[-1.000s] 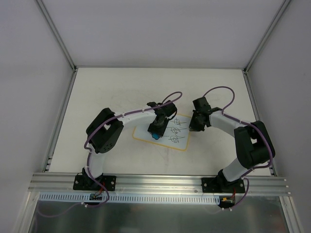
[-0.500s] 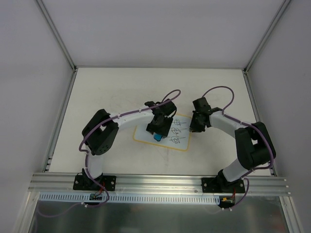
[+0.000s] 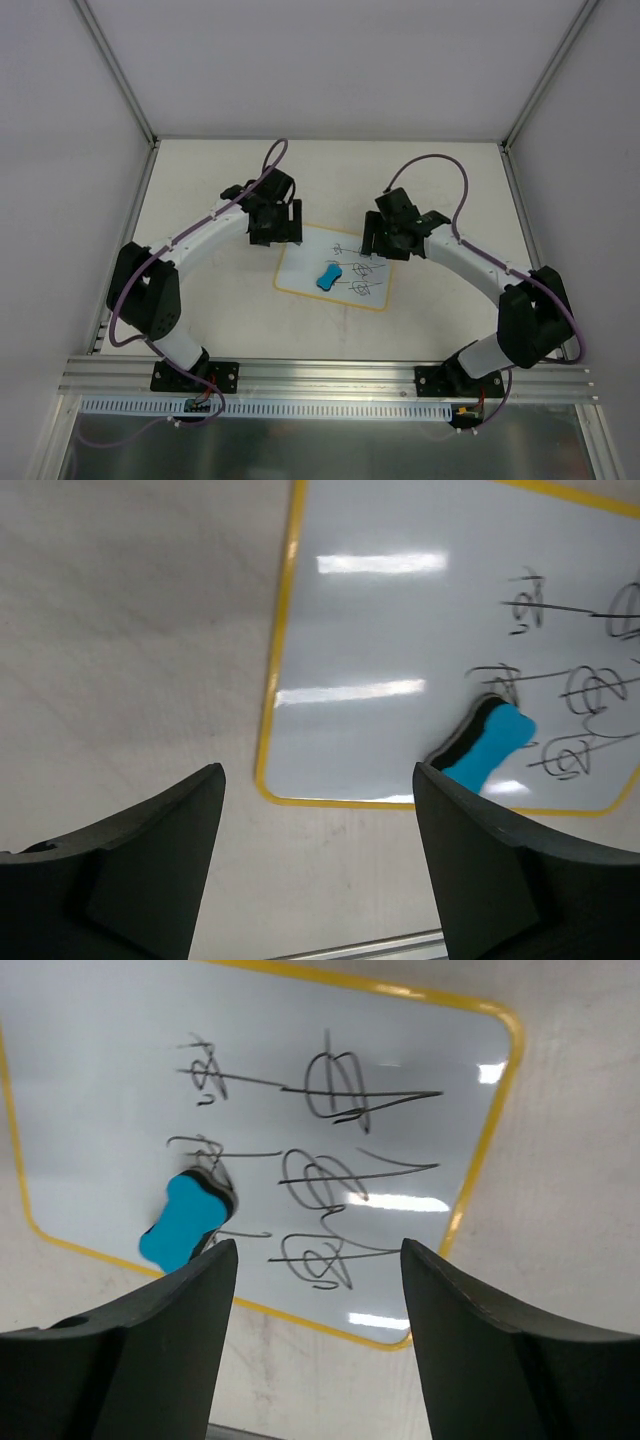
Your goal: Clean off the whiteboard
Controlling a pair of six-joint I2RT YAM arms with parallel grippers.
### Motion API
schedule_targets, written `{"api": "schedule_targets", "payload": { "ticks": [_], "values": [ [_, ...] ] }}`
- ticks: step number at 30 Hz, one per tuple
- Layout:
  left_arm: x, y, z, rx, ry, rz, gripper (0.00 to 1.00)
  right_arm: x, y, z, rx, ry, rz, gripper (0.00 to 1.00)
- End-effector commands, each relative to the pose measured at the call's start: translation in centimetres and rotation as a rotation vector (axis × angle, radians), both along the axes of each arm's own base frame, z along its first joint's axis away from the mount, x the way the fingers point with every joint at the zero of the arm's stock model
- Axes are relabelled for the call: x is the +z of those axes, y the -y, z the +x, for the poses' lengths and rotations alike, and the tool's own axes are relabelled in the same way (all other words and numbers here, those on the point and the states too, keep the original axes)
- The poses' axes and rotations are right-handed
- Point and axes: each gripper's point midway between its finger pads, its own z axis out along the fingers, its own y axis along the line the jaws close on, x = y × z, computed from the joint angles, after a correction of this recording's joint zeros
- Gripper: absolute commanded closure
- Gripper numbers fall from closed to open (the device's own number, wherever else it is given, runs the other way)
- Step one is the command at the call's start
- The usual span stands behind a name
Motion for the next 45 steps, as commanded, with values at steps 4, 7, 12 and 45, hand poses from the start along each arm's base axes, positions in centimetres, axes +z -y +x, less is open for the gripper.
{"api": "schedule_targets", "payload": {
  "ticks": [4, 7, 12, 45],
  "values": [
    [-1.9, -4.7, -1.1, 0.045, -0.072, 0.033, 0.27, 0.3, -5.9, -1.4, 0.033, -0.028, -0.016, 0.28],
    [-2.4, -5.6, -1.0, 0.057, -0.089, 0.036, 0.28, -0.9, -8.1, -1.9, 0.038, -0.058, -0.025, 0.29],
    [-3.2, -5.9, -0.9, 0.057, -0.109, 0.038, 0.28, -2.0, -10.4, -2.0, 0.005, -0.102, -0.015, 0.32],
    [-7.8, -4.2, -1.6, 0.067, -0.245, -0.046, 0.42, -5.0, -11.3, -2.7, 0.004, -0.189, -0.113, 0.48]
  ]
}}
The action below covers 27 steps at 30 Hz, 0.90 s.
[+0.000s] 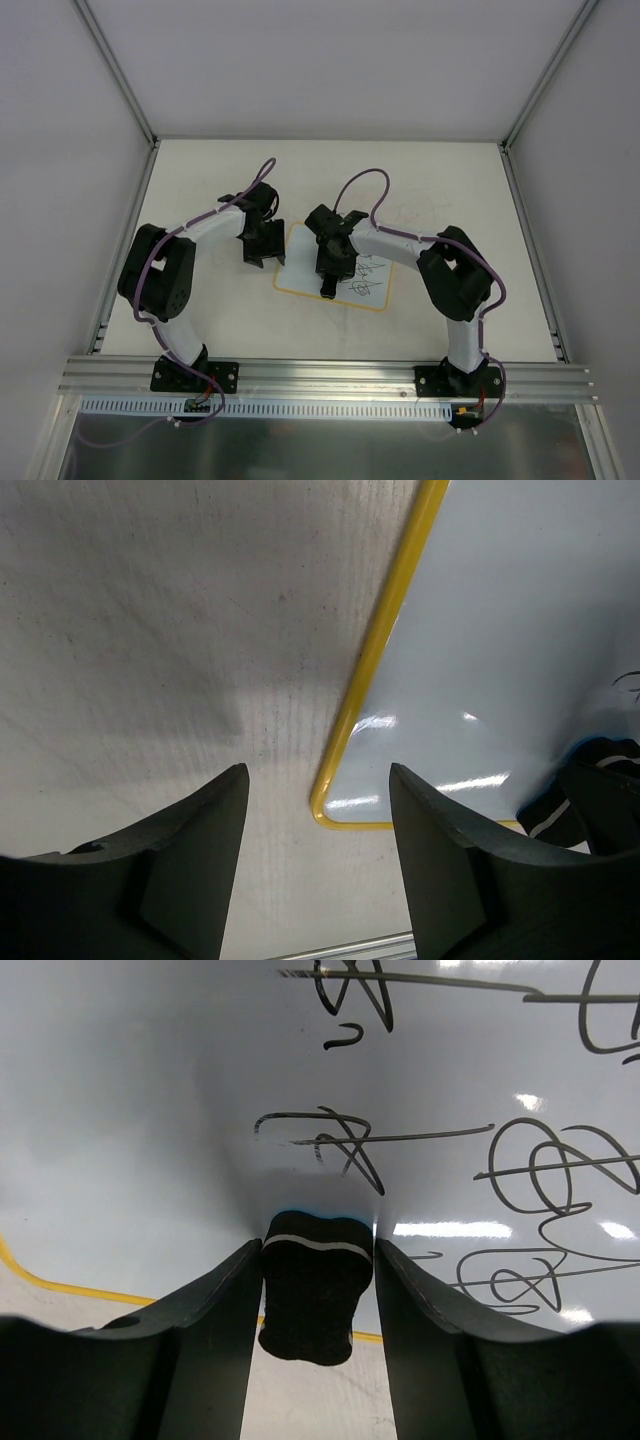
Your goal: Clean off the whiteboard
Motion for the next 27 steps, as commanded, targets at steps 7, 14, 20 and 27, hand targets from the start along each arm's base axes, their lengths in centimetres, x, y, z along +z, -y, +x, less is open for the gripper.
{"api": "schedule_targets", "payload": {
  "ticks": [7, 14, 20, 27],
  "values": [
    [0.5, -0.3, -0.5, 0.019, 0.008, -0.026, 0.43, 3.3, 0.3, 1.3, 0.074, 0.097, -0.012, 0.58],
    [1.0, -0.6, -0.9, 0.022, 0.024, -0.023, 0.43, 4.5, -1.1, 2.0, 0.161, 0.116, 0.022, 0.95],
    [1.2, -0.9, -1.2, 0.018, 0.033, -0.019, 0.43, 5.4, -2.0, 2.9, 0.263, 0.153, 0.03, 0.96],
    [0.5, -0.6, -1.1, 0.014, 0.01, -0.022, 0.43, 3.3, -1.3, 1.9, 0.334, 0.069, -0.027, 0.9]
  ]
}}
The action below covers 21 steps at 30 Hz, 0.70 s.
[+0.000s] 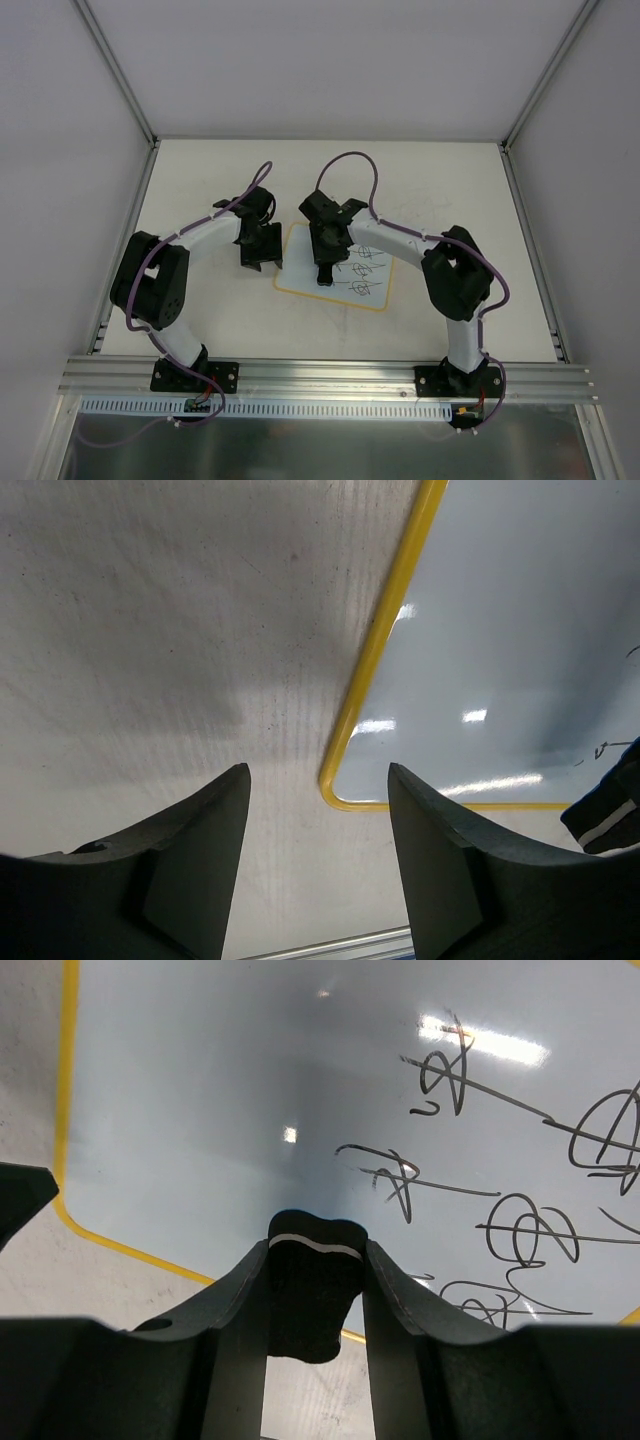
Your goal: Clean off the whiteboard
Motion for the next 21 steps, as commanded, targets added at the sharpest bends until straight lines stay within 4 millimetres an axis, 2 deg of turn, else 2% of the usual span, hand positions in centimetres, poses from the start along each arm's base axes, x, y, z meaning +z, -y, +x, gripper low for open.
{"api": "schedule_targets", "payload": {
  "ticks": [1, 5, 13, 17, 21],
  "values": [
    [0.3, 0.0, 0.3, 0.014, -0.002, -0.016, 0.44, -0.3, 0.3, -0.6, 0.06, -0.034, -0.034, 0.89],
    [0.1, 0.1, 0.8, 0.014, -0.004, -0.017, 0.46, -0.3, 0.1, -0.3, 0.079, -0.028, -0.04, 0.86],
    [-1.8, 0.1, 0.8, 0.016, -0.049, 0.007, 0.54, -1.2, -0.3, 0.0, 0.091, -0.04, -0.049, 0.79],
    [-2.3, 0.1, 0.4, 0.019, -0.07, 0.009, 0.6, -0.7, -0.2, 0.1, 0.086, -0.023, -0.048, 0.58],
    [-2.4, 0.3, 0.0, 0.017, -0.075, 0.003, 0.64, 0.2, 0.0, 0.1, 0.067, -0.007, -0.035, 0.53]
  ]
}}
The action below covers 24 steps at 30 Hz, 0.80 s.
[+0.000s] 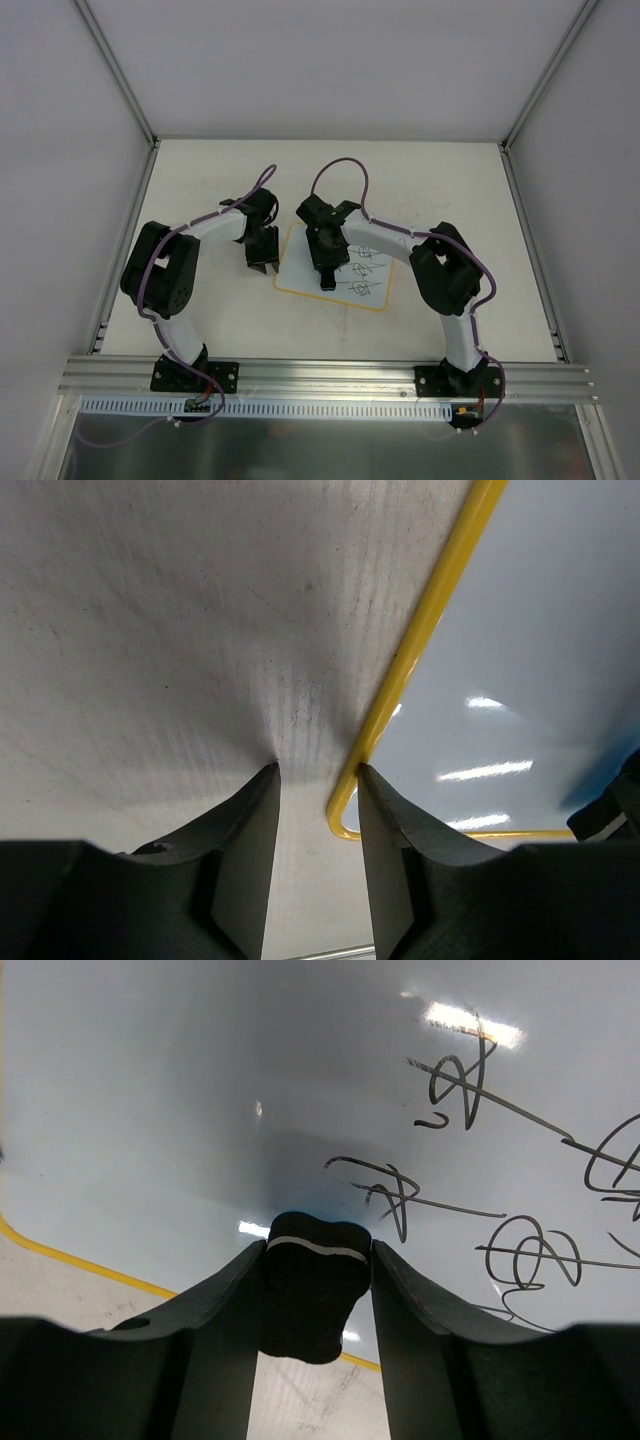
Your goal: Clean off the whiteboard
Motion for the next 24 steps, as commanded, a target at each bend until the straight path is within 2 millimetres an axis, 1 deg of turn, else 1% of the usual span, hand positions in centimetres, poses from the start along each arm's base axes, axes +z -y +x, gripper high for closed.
{"api": "schedule_targets", "payload": {
  "ticks": [1, 3, 4, 6, 7, 10, 13, 14, 19, 24],
  "values": [
    [-0.2, 0.4, -0.2, 0.011, -0.016, -0.025, 0.64, 2.5, -0.3, 0.5, -0.014, 0.043, 0.032, 0.51],
    [-0.1, 0.6, -0.2, 0.01, -0.012, -0.028, 0.64, 3.0, 0.0, 0.5, -0.034, 0.059, 0.035, 0.48],
    [0.0, 0.7, -0.2, 0.007, -0.01, -0.029, 0.64, 2.8, 0.3, 0.3, -0.045, 0.055, 0.029, 0.48],
    [0.0, 1.0, -0.4, 0.0, -0.011, -0.032, 0.64, 3.1, 0.7, 0.1, -0.065, 0.057, 0.028, 0.47],
    [-0.1, 1.0, -0.5, 0.001, -0.014, -0.03, 0.64, 2.7, 1.0, -0.2, -0.069, 0.048, 0.019, 0.47],
    [-0.4, 1.0, -0.8, 0.0, -0.026, -0.023, 0.64, 2.6, 1.3, -0.4, -0.091, 0.045, 0.015, 0.47],
    [-0.7, 1.0, -0.8, 0.003, -0.032, -0.02, 0.66, 2.4, 1.2, -1.0, -0.112, 0.018, 0.03, 0.48],
    [-0.8, 1.0, -0.9, 0.003, -0.032, -0.017, 0.71, 2.2, 1.1, -1.4, -0.123, -0.001, 0.04, 0.48],
    [-1.0, 1.0, -1.0, 0.005, -0.041, -0.012, 0.72, 1.6, 0.9, -1.8, -0.125, -0.029, 0.045, 0.49],
    [-1.1, 1.1, -1.1, 0.004, -0.045, -0.012, 0.74, 2.1, -0.3, -1.8, -0.117, -0.024, 0.079, 0.49]
  ]
}}
